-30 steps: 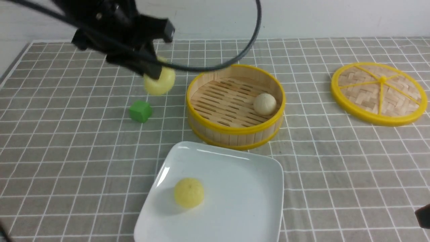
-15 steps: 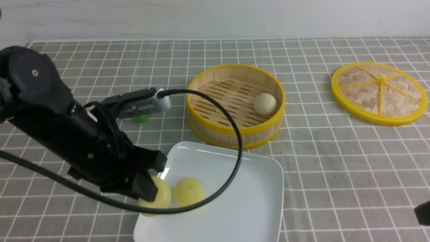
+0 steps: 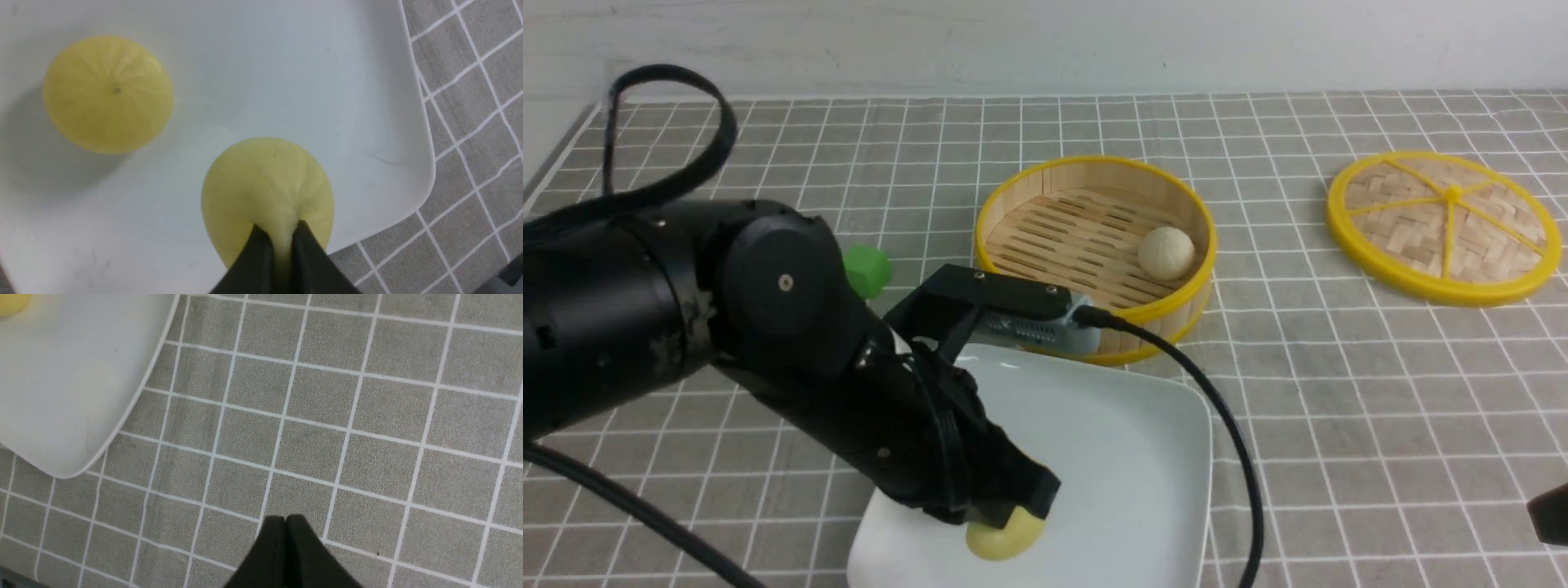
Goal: Put the steamed buns into the plate on the grey tablecloth.
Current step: 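Carry the bun from the bamboo steamer to the plate with the left gripper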
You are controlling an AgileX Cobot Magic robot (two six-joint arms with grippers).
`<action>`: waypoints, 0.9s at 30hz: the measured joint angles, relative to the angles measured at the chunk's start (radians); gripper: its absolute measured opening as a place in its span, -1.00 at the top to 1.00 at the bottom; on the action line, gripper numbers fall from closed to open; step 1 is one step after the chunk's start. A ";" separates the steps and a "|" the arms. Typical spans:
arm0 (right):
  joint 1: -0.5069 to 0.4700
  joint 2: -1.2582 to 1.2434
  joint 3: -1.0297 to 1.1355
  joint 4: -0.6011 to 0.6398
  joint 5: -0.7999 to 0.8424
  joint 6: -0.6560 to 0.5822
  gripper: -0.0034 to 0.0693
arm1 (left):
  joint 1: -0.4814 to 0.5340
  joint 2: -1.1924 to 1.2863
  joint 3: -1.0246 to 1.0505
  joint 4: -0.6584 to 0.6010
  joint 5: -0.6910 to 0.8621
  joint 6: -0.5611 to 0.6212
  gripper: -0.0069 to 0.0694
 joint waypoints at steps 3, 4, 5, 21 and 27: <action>0.000 0.000 0.000 0.001 0.000 0.000 0.90 | 0.001 0.043 0.000 0.008 0.018 -0.022 0.72; 0.000 0.000 0.000 0.001 0.000 0.000 0.90 | 0.001 0.060 0.000 0.012 0.025 -0.025 0.72; 0.000 0.000 0.000 0.001 0.000 0.000 0.90 | 0.001 0.077 0.000 0.015 0.031 -0.029 0.70; 0.000 0.000 0.000 0.001 0.001 0.000 0.86 | 0.001 0.137 0.000 0.235 -0.028 -0.224 0.19; 0.000 0.000 0.000 0.025 0.014 -0.020 0.85 | 0.001 0.147 0.000 0.239 -0.027 -0.262 -0.16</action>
